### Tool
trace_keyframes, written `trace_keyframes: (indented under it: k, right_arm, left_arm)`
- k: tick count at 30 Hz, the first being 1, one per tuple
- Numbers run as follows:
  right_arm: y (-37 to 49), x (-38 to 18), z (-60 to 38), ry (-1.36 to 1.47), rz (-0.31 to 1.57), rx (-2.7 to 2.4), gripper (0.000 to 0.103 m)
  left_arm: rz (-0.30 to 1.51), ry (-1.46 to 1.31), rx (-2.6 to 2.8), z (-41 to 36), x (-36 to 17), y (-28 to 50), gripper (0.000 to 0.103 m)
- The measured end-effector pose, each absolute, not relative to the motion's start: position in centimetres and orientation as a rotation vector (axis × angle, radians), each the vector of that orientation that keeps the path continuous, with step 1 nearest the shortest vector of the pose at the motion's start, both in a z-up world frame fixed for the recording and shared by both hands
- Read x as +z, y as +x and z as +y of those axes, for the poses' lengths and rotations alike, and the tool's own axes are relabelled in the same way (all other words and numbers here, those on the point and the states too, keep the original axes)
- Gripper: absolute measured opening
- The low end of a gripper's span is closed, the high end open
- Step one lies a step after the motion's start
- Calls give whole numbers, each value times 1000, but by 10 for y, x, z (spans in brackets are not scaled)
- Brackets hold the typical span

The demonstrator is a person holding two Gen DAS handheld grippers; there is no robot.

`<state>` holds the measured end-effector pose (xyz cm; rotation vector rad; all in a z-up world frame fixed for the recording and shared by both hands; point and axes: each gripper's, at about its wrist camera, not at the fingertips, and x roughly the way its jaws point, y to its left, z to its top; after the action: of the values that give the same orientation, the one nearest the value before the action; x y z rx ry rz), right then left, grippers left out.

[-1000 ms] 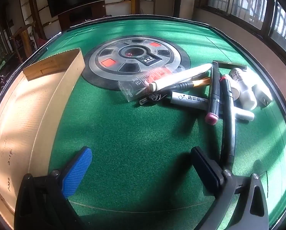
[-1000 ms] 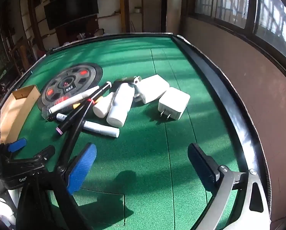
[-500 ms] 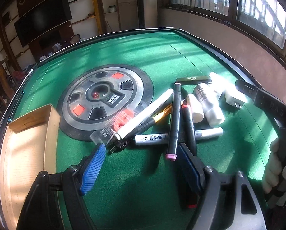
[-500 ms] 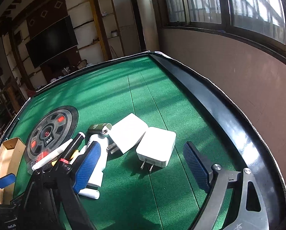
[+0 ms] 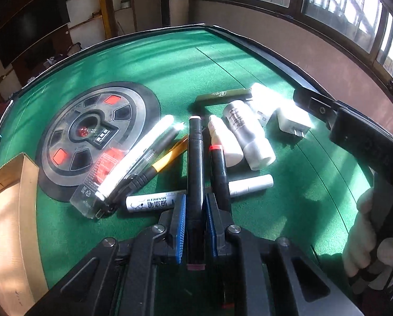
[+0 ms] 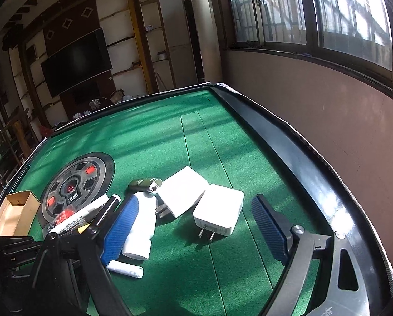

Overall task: Organize rigid objects
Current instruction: 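Close the left tool on the two black markers and lift, then carry the black markers into the cardboard box and open the left tool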

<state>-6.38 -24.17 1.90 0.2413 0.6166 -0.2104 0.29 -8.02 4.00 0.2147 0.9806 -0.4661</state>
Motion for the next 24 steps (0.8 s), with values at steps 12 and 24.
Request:
trace_keyframes:
  k: [12, 24]
  right_arm:
    - [-62, 18, -241, 222, 625, -226, 87]
    - [-74, 21, -236, 305, 650, -24, 83]
  left_arm:
    - [999, 115, -483, -84, 29, 8, 13]
    - [744, -148, -523, 38, 115, -101, 14]
